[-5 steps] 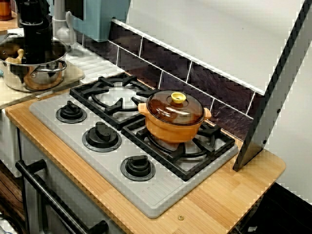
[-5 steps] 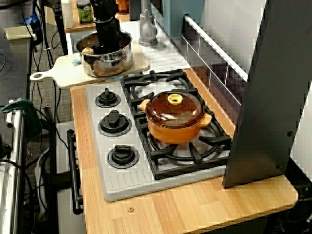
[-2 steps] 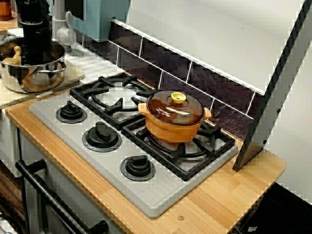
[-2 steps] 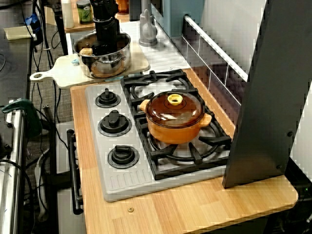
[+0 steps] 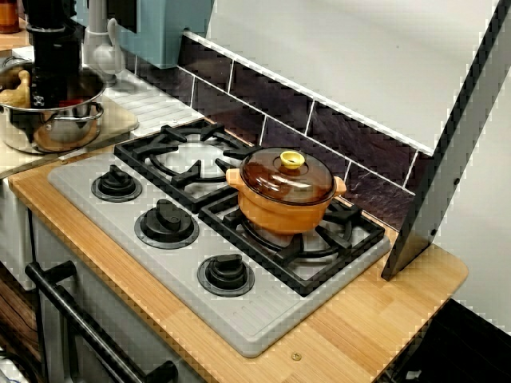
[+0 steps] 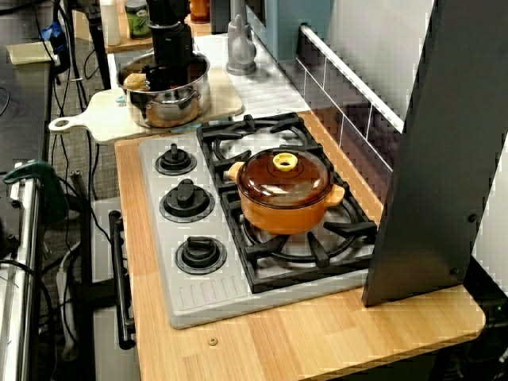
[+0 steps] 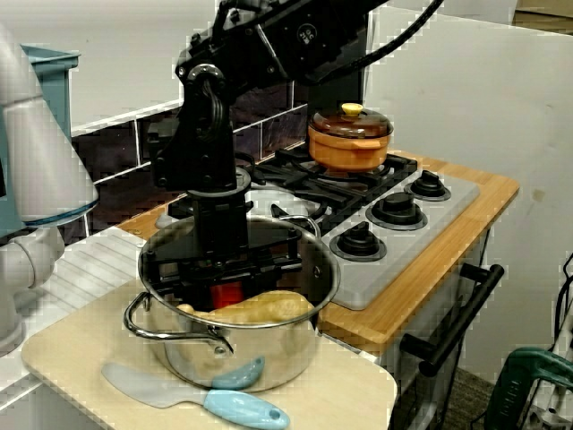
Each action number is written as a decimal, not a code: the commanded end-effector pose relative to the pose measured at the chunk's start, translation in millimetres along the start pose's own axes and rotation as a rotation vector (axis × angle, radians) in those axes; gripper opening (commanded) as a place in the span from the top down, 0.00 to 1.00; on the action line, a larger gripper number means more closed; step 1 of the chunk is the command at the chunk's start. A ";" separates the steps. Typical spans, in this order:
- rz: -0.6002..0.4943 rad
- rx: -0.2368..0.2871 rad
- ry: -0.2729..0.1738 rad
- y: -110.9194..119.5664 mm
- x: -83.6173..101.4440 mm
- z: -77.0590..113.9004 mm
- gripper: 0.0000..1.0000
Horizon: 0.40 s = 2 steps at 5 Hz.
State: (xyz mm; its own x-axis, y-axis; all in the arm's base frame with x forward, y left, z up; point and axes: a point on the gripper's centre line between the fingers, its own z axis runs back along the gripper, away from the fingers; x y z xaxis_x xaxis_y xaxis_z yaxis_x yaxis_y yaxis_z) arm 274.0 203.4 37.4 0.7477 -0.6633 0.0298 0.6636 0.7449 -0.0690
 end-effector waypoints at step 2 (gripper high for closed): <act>0.008 0.042 -0.047 13.2 -1.5 41.4 1.00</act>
State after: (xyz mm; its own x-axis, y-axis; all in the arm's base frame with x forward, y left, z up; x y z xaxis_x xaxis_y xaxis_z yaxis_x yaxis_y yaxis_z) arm 275.8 209.3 55.3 0.7596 -0.6471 0.0655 0.6502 0.7525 -0.1047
